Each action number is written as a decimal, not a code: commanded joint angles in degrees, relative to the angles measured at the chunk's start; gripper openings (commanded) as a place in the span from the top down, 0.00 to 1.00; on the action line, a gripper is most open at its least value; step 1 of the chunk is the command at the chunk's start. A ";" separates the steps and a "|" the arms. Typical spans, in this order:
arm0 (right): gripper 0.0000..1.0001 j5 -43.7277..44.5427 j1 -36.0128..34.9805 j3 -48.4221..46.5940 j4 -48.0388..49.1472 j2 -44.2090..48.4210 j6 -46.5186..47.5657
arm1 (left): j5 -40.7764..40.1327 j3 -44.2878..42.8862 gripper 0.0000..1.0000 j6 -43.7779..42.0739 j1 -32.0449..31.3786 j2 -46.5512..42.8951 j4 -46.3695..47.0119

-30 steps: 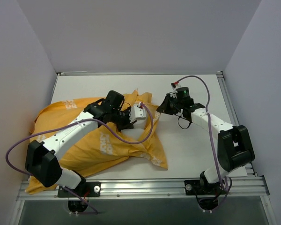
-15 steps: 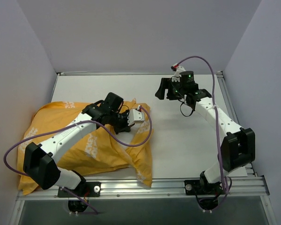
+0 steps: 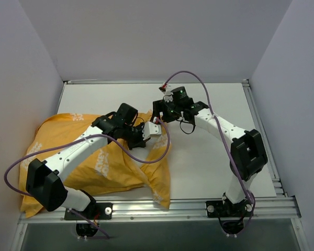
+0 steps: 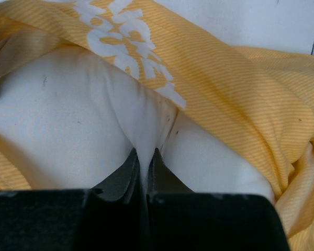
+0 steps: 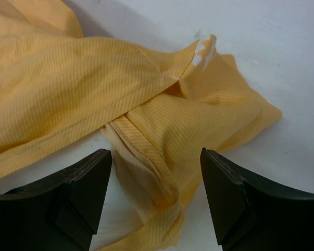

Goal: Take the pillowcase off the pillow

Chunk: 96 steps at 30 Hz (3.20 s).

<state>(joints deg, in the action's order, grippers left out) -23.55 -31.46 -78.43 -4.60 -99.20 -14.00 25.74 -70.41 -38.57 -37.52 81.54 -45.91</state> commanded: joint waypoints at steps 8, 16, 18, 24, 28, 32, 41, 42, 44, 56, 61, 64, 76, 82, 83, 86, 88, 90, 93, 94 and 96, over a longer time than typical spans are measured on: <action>0.63 0.52 -1.23 2.23 3.46 -0.38 -3.57 | -0.16 0.10 0.98 0.33 -0.01 -1.47 -5.50; 0.79 8.07 3.07 2.85 2.58 -1.70 -8.67 | 0.45 0.80 0.98 -1.07 -0.01 -2.43 -7.79; 0.84 9.31 3.69 3.02 2.58 -2.49 -9.55 | 0.98 1.06 0.98 -1.60 -0.01 -2.96 -8.58; 1.00 12.74 5.80 0.83 1.17 -7.05 -10.08 | 1.95 1.16 0.98 -1.86 -0.01 -3.75 -9.81; 1.00 14.84 5.89 0.64 1.08 -10.66 -10.34 | 3.79 -3.05 0.98 1.47 2.18 -4.72 -9.81; 1.00 16.26 9.92 6.16 6.68 -11.28 -14.19 | 8.88 -15.85 0.98 2.80 8.33 -4.28 -13.48; 1.00 9.32 9.32 13.12 17.42 -13.49 -19.48 | 4.17 -17.74 0.98 10.58 12.55 -4.02 -6.24; 1.00 8.88 8.27 14.96 19.61 -12.52 -20.71 | 2.67 -19.05 0.98 12.18 13.08 -3.41 -4.56; 1.00 7.65 7.30 16.03 21.03 -8.92 -21.24 | -1.37 -20.46 0.98 15.18 13.08 -1.39 -0.78; 0.36 10.54 3.70 11.89 1.62 17.45 -11.49 | -3.32 -22.75 0.98 19.05 12.29 6.88 7.50; 0.28 7.56 -2.19 17.60 4.59 24.22 -14.56 | -4.47 -24.42 0.98 19.14 12.03 8.02 7.68; 0.26 8.52 -6.59 19.72 9.43 24.84 -16.32 | -4.64 -25.21 0.98 18.97 11.85 8.29 7.50; 0.86 10.28 -10.28 16.20 9.17 16.58 -20.80 | -11.65 -25.21 0.98 20.11 11.06 8.37 8.64; 1.00 11.60 -10.46 26.65 7.86 25.54 -23.44 | -20.19 -29.77 0.98 21.69 13.34 11.71 10.93; 1.00 11.60 -10.63 27.62 7.42 26.24 -23.70 | -20.63 -31.87 0.98 21.87 14.22 12.24 10.84; 1.00 12.04 -10.90 31.92 6.18 28.96 -24.93 | -20.56 -36.70 0.98 23.36 17.37 14.43 10.93; 1.00 11.16 -10.99 34.82 7.75 29.85 -25.90 | -17.32 -39.44 0.98 25.29 19.58 16.02 10.41; 1.00 10.98 -11.16 39.39 8.99 30.12 -27.30 | -15.38 -43.39 0.98 28.61 22.83 17.16 9.70; 1.00 10.63 -11.25 43.87 13.73 28.28 -28.62 | -10.81 -45.86 0.98 31.52 25.12 16.82 9.52; 1.00 10.02 -11.25 44.33 16.70 27.40 -29.06 | -9.40 -46.04 0.98 32.14 25.39 16.46 9.44; 1.00 9.84 -11.16 43.64 19.35 24.76 -29.16 | -3.79 -45.35 0.98 33.20 25.21 14.63 8.91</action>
<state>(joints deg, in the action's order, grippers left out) -11.53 -42.09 -36.40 16.38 -71.88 -42.74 19.99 -111.48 -7.88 -15.07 100.09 -44.93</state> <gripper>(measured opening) 0.039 0.087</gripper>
